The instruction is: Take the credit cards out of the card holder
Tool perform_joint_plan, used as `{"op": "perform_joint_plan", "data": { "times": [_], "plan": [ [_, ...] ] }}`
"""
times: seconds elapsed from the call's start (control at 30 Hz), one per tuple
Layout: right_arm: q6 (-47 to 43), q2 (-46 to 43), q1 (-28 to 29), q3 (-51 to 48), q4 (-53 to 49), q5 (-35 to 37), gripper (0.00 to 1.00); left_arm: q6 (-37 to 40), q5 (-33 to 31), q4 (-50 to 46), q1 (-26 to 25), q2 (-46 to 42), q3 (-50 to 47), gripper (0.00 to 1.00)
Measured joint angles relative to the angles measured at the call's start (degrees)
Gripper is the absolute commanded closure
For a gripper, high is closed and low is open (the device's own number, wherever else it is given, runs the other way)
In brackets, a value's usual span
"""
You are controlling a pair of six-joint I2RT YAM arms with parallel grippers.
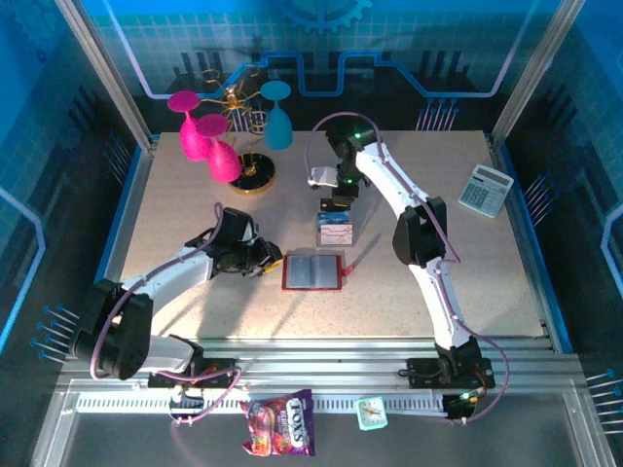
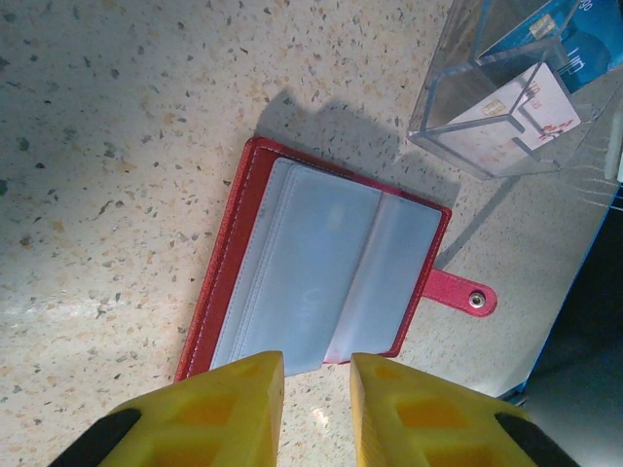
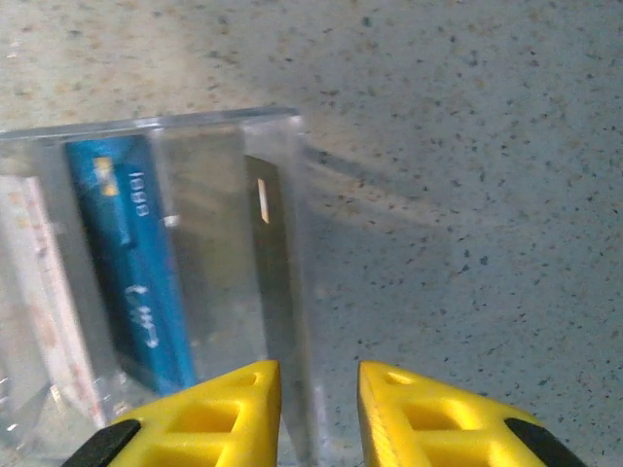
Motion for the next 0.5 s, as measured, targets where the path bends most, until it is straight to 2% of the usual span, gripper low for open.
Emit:
{"op": "perform_joint_plan", "data": {
  "times": [0.3,0.5],
  "plan": [
    [1.95,-4.52,-0.02,-7.48,5.97,0.79,0.70,0.00,0.02,-0.11,0.00,1.25,0.11,0.74],
    [4.35,-8.13,-0.70,-10.29,10.27,-0.76,0.65,0.00,0.04,-0.09,0.00,1.66,0.11,0.74]
  ]
}}
